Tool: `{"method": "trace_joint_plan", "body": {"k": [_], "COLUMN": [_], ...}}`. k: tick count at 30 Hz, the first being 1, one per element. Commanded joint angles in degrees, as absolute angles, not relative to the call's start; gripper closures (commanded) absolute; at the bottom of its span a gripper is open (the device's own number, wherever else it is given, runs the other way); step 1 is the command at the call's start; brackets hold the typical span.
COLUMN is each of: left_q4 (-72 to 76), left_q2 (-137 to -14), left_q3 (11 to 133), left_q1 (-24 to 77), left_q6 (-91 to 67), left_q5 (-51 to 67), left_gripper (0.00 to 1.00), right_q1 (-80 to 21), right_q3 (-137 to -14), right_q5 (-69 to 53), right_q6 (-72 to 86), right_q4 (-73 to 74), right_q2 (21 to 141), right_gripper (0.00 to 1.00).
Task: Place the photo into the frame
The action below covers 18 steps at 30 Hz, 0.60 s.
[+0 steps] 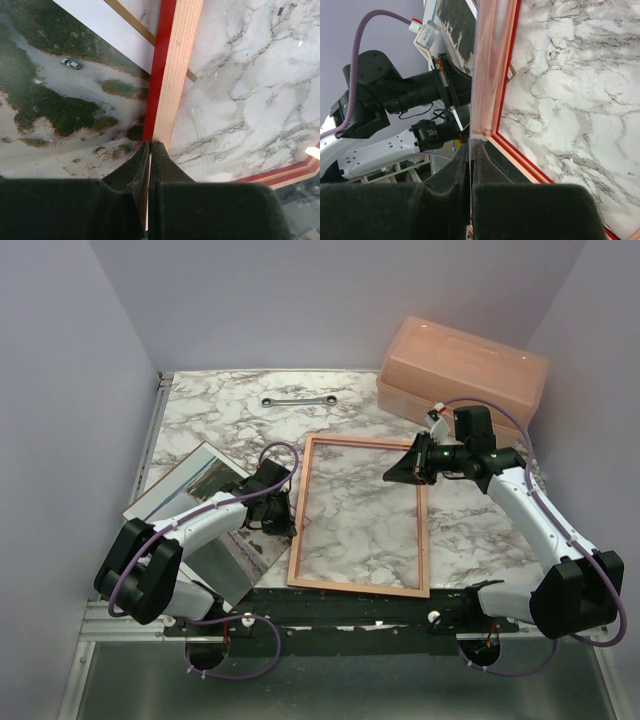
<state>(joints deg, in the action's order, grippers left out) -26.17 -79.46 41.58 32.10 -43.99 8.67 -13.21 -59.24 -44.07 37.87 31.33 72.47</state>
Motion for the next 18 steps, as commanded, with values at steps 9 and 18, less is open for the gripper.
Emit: {"method": "trace_joint_plan", "body": {"k": [9, 18], "left_q4": [-30.1, -30.1], "left_q2": [-83.1, -83.2], "left_q3": [39.5, 39.6], "left_q1": [31.9, 31.9], "left_q6": [-41.5, -41.4], "left_q5": [2.3, 2.4], "left_gripper": [0.97, 0.97], "right_q1": [-13.1, -12.9], "right_q3": [-59.4, -60.2], "right_q5": [-43.2, -43.7], "right_q6": [34.1, 33.2], "right_q4": [33.3, 33.9], "right_q2": [75.2, 76.4], "right_gripper": [1.00, 1.00]}}
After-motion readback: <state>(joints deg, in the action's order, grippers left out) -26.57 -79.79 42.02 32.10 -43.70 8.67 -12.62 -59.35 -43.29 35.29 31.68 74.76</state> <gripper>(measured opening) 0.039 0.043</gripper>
